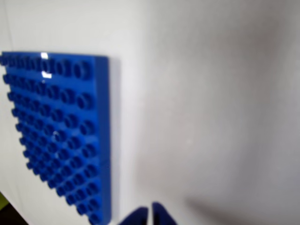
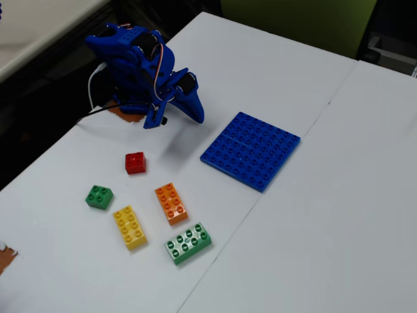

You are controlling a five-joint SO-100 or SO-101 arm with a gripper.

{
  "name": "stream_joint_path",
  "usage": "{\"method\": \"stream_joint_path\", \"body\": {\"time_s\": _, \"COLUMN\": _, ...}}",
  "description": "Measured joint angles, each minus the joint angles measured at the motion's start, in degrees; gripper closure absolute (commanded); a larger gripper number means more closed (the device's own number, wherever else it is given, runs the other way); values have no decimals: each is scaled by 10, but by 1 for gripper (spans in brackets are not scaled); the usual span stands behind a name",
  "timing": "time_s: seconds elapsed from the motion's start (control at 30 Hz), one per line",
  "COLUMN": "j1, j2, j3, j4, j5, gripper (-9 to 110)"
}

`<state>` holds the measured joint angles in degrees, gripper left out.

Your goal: Pick up the 2x2 green block and go up the 8x8 blue block.

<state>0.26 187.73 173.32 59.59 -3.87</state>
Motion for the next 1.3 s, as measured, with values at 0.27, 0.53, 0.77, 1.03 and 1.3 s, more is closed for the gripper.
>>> {"method": "stream_joint_path", "body": {"time_s": 0.27, "j1": 1, "j2": 1, "j3": 0, "j4": 0, "j5": 0, "gripper": 101}}
{"method": "stream_joint_path", "body": {"time_s": 0.53, "j1": 1, "j2": 1, "j3": 0, "j4": 0, "j5": 0, "gripper": 101}}
{"method": "stream_joint_path", "body": {"time_s": 0.77, "j1": 4, "j2": 1, "j3": 0, "j4": -22, "j5": -304, "gripper": 101}}
{"method": "stream_joint_path", "body": {"time_s": 1.03, "j1": 36, "j2": 1, "j3": -61, "j4": 79, "j5": -759, "gripper": 90}}
{"method": "stream_joint_path", "body": {"time_s": 1.3, "j1": 82, "j2": 1, "j3": -91, "j4": 106, "j5": -817, "gripper": 81}}
